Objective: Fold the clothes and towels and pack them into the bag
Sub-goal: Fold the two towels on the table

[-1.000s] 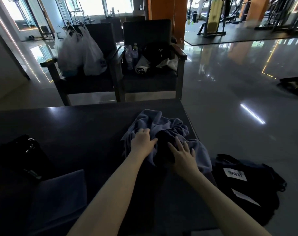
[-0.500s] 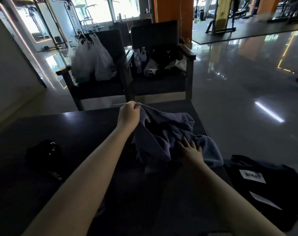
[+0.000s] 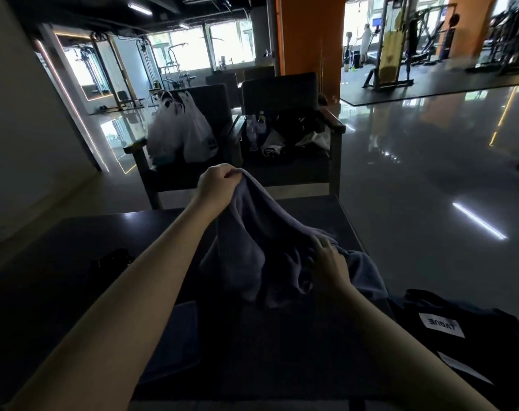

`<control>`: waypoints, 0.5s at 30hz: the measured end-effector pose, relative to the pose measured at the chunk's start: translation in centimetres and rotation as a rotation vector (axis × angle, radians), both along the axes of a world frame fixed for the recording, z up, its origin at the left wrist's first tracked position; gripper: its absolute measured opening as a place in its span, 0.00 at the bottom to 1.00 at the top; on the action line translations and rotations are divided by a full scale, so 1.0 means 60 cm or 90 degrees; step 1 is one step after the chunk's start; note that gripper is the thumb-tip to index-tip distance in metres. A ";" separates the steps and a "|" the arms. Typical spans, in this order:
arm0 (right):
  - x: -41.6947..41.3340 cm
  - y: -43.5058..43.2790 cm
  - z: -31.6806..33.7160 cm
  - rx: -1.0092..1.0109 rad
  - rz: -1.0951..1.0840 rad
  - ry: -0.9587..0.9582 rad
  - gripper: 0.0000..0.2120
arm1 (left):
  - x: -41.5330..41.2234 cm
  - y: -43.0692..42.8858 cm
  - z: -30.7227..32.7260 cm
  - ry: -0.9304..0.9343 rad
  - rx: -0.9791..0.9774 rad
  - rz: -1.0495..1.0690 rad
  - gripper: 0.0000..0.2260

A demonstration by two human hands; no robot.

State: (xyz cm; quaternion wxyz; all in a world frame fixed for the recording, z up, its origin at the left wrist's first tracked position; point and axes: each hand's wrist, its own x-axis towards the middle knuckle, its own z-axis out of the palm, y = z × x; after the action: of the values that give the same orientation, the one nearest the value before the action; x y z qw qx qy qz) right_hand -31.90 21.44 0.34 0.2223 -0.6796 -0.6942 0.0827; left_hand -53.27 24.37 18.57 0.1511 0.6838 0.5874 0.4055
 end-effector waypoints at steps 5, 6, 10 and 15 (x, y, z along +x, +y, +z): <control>-0.024 0.042 0.024 -0.021 0.055 0.074 0.34 | -0.020 -0.037 -0.001 0.182 -0.097 -0.122 0.09; -0.028 0.052 0.021 -0.042 0.059 0.066 0.32 | -0.026 -0.042 -0.006 0.225 -0.124 -0.141 0.08; -0.040 0.073 -0.001 -0.136 0.047 -0.087 0.17 | -0.052 -0.059 -0.034 0.334 -0.232 -0.166 0.07; -0.034 0.062 0.000 -0.022 -0.009 -0.004 0.12 | -0.068 -0.067 -0.077 0.386 -0.285 -0.136 0.10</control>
State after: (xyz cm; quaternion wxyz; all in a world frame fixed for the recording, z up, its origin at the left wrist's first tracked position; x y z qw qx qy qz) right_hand -33.95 25.17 0.34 0.2092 -0.6886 -0.6883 0.0912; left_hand -57.34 20.34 13.97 0.1577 0.7800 0.6048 0.0292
